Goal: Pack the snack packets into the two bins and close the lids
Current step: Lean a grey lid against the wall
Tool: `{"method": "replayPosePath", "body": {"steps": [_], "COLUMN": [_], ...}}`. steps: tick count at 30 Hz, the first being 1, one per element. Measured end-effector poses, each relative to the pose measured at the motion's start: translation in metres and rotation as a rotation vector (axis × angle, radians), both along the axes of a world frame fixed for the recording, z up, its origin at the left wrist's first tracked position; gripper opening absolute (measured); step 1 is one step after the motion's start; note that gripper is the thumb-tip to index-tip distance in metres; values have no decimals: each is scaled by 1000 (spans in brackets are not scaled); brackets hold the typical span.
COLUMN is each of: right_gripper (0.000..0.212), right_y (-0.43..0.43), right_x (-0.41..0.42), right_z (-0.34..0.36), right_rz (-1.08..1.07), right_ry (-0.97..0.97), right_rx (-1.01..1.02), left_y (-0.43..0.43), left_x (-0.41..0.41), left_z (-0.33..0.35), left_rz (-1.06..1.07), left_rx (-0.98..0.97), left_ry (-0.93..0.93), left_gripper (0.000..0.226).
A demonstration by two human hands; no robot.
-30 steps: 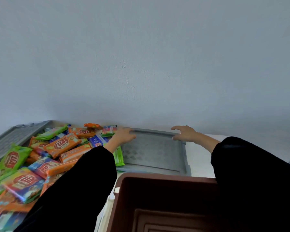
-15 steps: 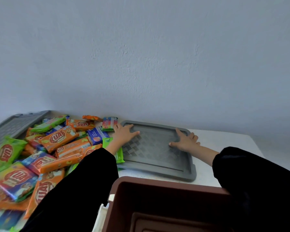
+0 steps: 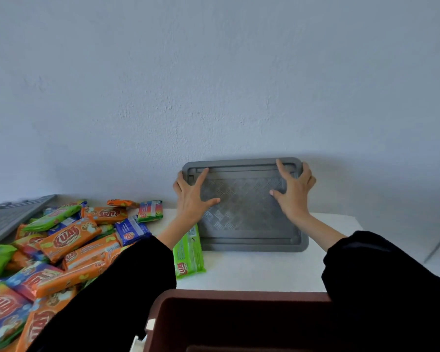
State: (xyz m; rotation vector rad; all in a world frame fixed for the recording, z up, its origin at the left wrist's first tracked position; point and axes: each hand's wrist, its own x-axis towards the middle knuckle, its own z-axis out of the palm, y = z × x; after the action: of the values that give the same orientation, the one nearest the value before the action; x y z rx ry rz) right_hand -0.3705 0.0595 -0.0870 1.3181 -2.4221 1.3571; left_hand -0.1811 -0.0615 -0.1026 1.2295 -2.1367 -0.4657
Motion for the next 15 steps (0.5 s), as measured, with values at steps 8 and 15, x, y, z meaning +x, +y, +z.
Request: {"method": "replayPosePath", "body": {"steps": [8, 15], "right_gripper": [73, 74], "right_y": [-2, -12], "right_x": [-32, -51], "right_z": [-1, -6], "right_rz": [-84, -65], "right_ry": [53, 103], "right_rx": [-161, -162], "left_y": [-4, -23], "left_x": [-49, -66], "left_z": [13, 5], "left_rz": [-25, 1], "left_rx": [-165, -162], "left_ry": [176, 153], "left_gripper": [90, 103]}}
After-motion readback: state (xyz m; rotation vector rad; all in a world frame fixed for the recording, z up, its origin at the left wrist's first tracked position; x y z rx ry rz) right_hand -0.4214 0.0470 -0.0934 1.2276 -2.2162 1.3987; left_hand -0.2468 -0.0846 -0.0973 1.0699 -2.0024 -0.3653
